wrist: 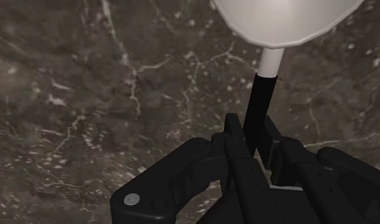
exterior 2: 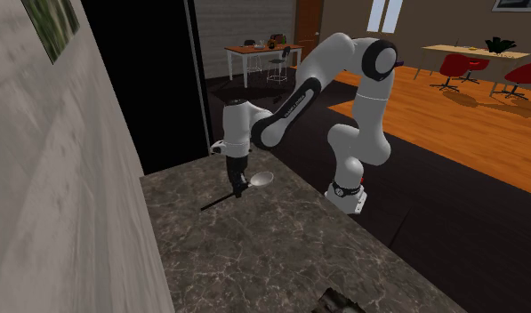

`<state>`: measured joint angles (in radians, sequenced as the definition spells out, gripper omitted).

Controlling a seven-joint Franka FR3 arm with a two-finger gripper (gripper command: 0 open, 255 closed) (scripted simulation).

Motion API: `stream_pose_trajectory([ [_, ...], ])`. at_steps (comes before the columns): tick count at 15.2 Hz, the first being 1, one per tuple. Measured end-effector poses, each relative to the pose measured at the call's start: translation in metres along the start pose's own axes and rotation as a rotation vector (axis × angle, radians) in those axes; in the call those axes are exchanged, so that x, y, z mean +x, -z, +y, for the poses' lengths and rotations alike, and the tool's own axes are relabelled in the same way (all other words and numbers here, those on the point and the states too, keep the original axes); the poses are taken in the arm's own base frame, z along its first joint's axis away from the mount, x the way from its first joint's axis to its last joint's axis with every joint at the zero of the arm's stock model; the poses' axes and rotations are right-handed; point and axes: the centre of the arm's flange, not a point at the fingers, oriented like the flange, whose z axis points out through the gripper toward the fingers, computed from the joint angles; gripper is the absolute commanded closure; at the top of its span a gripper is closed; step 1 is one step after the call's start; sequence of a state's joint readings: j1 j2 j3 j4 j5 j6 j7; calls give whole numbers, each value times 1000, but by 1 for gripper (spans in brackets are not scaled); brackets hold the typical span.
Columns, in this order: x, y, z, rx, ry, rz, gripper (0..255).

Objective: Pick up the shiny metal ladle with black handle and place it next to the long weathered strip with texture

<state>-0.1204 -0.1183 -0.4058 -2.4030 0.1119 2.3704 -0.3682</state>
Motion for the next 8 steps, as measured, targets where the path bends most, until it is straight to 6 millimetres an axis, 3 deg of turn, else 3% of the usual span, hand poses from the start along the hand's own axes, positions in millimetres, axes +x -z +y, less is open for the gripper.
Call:
stream_pose_trajectory([
  [8,4,42,-5,0,0,0,255],
])
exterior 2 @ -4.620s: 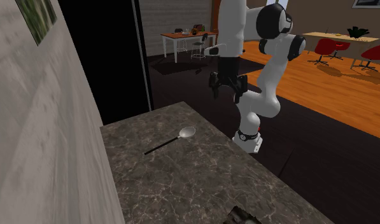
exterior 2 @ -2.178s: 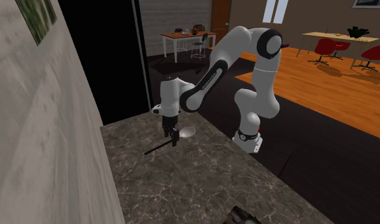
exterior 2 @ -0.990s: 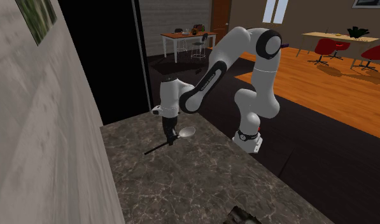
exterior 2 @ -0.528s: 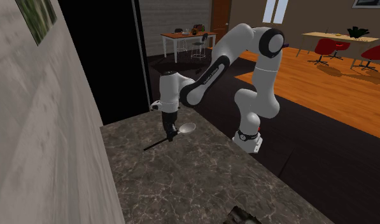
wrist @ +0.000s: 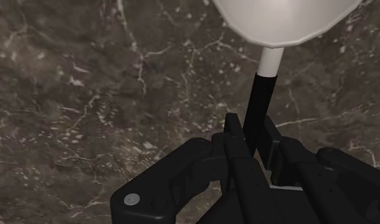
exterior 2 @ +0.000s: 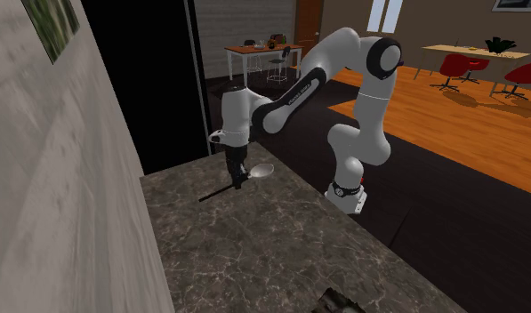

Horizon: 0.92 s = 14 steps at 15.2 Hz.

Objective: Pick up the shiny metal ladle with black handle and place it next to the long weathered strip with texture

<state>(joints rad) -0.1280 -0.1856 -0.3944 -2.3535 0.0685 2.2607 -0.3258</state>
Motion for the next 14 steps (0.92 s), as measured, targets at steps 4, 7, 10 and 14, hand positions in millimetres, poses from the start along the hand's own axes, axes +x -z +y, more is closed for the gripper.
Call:
stream_pose_trajectory([
  [4,2,21,-2,0,0,0,255],
  [7,5,37,-2,0,0,0,255],
  [10,3,41,-19,0,1,0,255],
  [14,-7,39,-69,0,2,-1,255],
])
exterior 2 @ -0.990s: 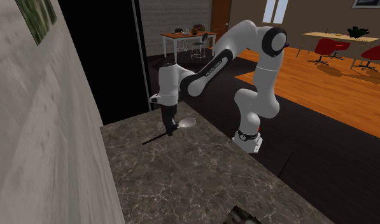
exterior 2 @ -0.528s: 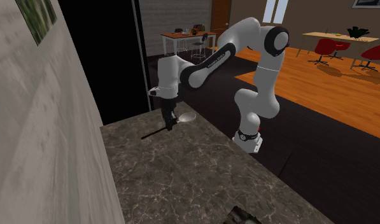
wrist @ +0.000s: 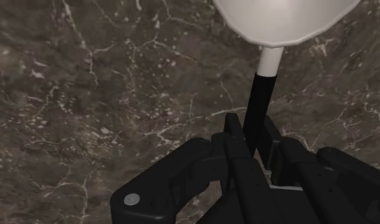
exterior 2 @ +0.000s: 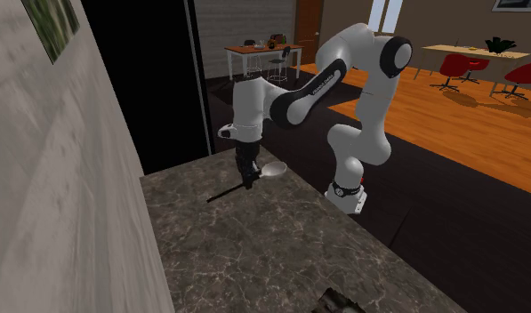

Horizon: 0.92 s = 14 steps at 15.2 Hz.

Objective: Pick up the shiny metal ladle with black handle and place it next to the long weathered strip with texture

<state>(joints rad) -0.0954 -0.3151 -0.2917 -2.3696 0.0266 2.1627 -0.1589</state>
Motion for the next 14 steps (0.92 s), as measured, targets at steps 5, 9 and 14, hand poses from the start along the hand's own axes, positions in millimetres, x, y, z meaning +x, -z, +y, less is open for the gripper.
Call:
stream_pose_trajectory([
  [5,-9,-6,-64,0,0,0,255],
  [9,-22,-10,-117,0,0,0,255],
  [14,-32,-12,-181,0,-1,1,255],
])
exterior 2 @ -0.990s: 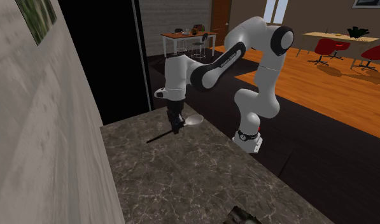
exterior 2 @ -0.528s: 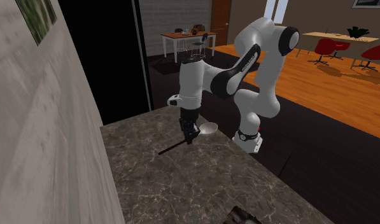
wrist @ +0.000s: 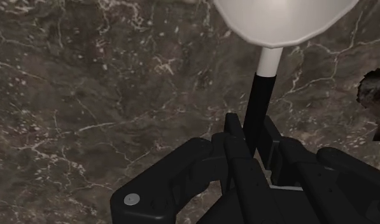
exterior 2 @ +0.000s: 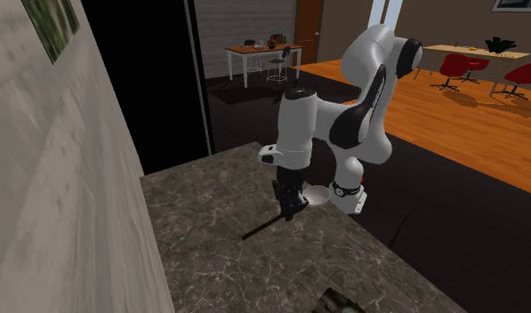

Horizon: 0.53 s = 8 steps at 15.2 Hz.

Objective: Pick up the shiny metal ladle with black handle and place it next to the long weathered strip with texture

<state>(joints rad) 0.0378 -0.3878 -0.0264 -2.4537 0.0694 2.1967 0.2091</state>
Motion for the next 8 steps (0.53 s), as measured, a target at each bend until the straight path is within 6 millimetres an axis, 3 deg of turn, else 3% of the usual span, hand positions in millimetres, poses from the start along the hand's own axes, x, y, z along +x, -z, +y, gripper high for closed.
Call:
stream_pose_trajectory([
  [8,-21,-12,-96,0,0,-1,255],
])
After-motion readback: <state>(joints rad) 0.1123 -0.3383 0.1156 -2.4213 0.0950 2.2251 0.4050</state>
